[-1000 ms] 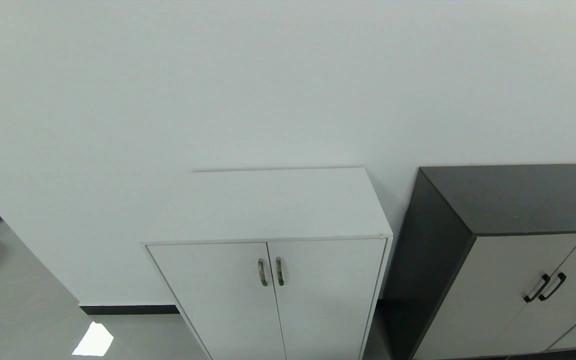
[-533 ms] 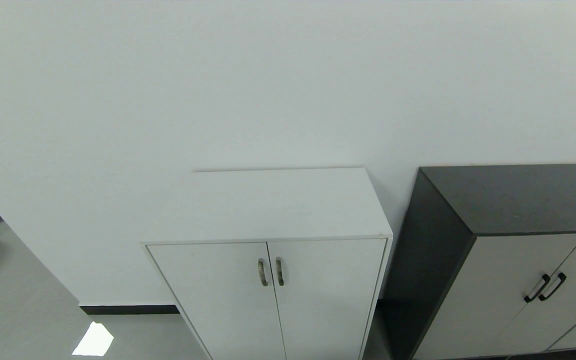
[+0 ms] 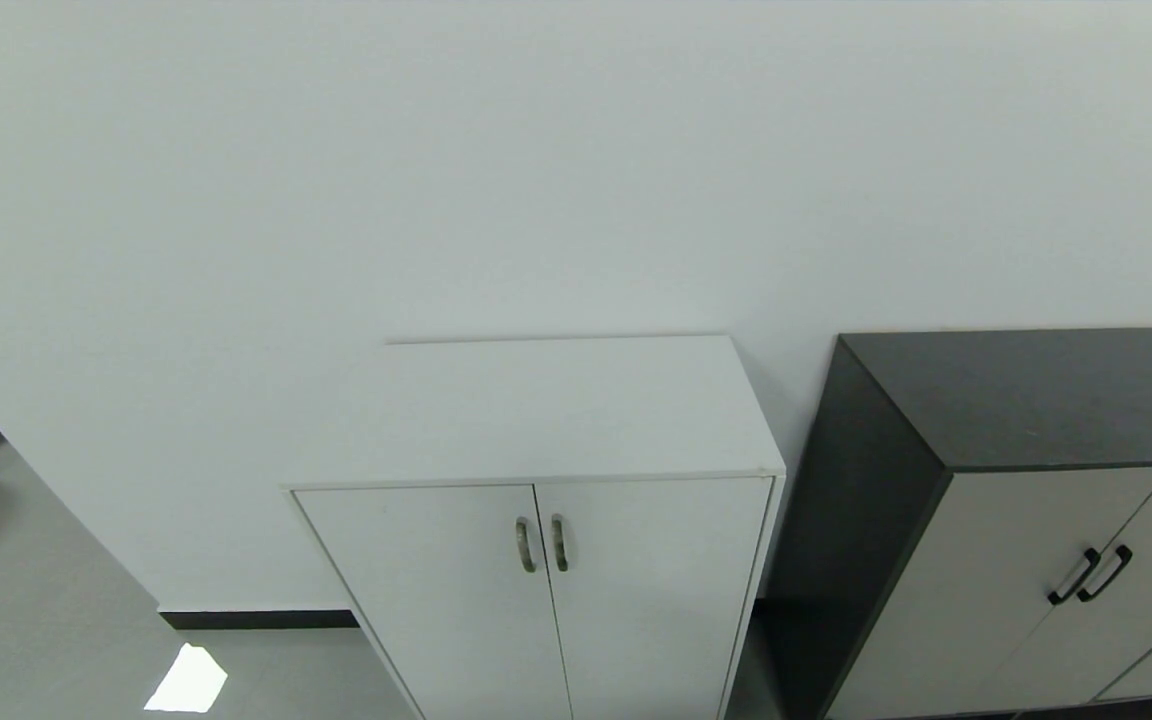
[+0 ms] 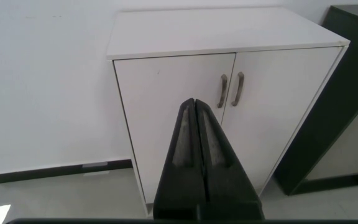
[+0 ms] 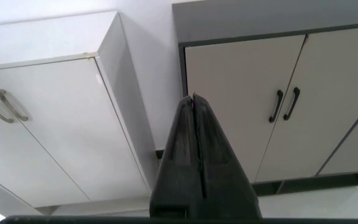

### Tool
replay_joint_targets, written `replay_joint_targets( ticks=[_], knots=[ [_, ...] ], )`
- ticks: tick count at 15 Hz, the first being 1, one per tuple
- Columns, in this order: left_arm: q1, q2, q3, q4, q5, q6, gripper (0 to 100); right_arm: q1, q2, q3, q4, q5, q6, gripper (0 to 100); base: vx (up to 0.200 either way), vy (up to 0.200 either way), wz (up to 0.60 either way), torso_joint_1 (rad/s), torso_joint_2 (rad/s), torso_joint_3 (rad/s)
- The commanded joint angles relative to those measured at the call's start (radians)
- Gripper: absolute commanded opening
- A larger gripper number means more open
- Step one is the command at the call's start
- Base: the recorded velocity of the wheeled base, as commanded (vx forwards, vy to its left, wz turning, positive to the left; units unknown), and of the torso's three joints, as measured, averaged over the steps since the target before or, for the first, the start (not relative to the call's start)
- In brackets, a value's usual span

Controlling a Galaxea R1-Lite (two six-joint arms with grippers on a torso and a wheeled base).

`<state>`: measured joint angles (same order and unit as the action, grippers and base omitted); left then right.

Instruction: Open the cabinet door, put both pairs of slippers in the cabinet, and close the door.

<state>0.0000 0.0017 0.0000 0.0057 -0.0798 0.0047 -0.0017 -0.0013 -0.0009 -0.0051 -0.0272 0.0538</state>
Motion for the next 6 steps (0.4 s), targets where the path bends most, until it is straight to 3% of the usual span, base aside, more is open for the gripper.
replay_joint_targets(
  ticks=[1,6],
  knots=[
    [0.000,0.000,0.000,0.000,0.000,0.000,0,0.000,0.003,-0.001,0.001,0.000,0.000,0,0.000,0.000,0.00,0.000,0.00,0.000],
    [0.000,0.000,0.000,0.000,0.000,0.000,0,0.000,0.001,-0.001,0.002,0.003,-0.026,0,0.000,0.000,0.00,0.000,0.00,0.000]
  ],
)
